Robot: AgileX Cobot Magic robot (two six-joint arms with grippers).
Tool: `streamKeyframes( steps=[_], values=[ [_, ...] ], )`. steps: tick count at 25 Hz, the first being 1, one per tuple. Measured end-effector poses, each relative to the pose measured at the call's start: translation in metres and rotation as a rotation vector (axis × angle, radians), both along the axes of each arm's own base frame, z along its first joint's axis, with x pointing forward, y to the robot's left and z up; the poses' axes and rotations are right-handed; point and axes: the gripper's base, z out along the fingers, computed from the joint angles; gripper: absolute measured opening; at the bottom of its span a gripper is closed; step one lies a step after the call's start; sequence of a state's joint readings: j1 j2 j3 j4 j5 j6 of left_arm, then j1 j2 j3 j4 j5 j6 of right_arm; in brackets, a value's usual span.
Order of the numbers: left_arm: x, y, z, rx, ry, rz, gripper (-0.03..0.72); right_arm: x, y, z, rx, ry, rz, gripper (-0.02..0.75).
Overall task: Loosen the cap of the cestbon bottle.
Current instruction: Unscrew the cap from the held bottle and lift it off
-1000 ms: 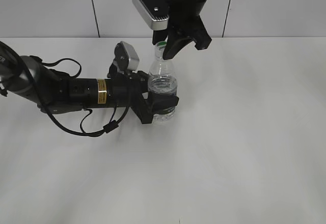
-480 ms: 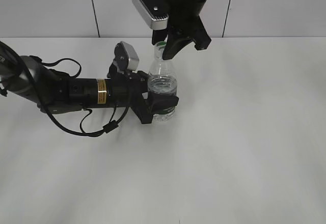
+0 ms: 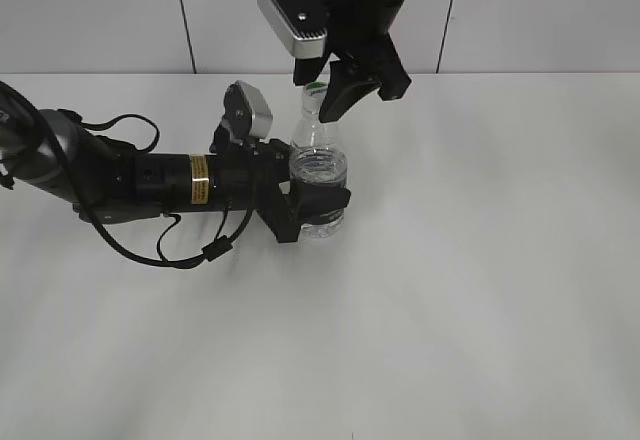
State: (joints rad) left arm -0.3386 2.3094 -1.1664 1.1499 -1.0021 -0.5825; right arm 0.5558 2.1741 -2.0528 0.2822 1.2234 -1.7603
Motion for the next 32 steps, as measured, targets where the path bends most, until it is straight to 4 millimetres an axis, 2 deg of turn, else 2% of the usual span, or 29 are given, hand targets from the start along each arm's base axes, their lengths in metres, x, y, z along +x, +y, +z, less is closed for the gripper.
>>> streamKeyframes(
  steps=[9, 14, 18, 24, 32],
  values=[
    [0.000, 0.000, 0.000, 0.000, 0.002, 0.001, 0.414, 0.000, 0.000, 0.000, 0.013, 0.031, -0.071, 0.489],
    [0.000, 0.000, 0.000, 0.000, 0.002, 0.001, 0.414, 0.000, 0.000, 0.000, 0.016, 0.038, -0.090, 0.494],
    [0.000, 0.000, 0.000, 0.000, 0.002, 0.001, 0.414, 0.002, 0.001, 0.009, 0.040, 0.030, -0.130, 0.494],
    [0.000, 0.000, 0.000, -0.002, 0.003, 0.003, 0.414, 0.006, 0.001, 0.030, 0.102, 0.061, -0.377, 0.494],
    [0.000, 0.000, 0.000, -0.003, 0.005, 0.004, 0.414, 0.010, 0.000, 0.063, 0.277, 0.186, -0.848, 0.493]
  ],
)
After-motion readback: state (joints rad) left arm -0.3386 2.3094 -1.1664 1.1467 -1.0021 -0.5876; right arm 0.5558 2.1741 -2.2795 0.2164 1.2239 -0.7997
